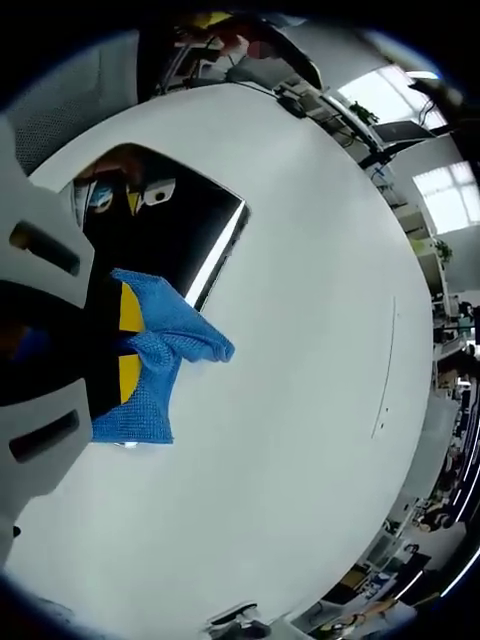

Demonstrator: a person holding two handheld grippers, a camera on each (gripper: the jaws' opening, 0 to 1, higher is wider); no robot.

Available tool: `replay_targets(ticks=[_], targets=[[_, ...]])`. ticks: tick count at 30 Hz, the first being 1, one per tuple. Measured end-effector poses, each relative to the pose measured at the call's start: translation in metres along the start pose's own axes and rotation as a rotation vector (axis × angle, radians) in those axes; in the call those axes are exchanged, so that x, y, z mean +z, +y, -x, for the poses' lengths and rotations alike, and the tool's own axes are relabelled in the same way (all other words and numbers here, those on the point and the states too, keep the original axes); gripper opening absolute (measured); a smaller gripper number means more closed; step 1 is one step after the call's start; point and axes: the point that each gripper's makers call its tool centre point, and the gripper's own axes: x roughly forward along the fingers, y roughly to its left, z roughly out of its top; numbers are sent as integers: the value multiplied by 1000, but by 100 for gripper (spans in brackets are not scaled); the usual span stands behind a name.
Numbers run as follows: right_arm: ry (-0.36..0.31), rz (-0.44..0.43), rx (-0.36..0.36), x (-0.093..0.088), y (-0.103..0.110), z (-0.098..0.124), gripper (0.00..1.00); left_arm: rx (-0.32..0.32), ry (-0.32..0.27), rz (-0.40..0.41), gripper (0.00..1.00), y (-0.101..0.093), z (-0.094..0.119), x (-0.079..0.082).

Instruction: Wipe the mirror surface with the cleaning cloth until all visible marks leave the cleaned area.

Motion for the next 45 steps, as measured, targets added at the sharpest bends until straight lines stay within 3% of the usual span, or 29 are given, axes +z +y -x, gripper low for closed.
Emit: replay_targets(ticks=[45], targets=[[-29, -76, 56, -58, 34, 34, 0, 3, 1, -12, 99, -16, 13, -7]])
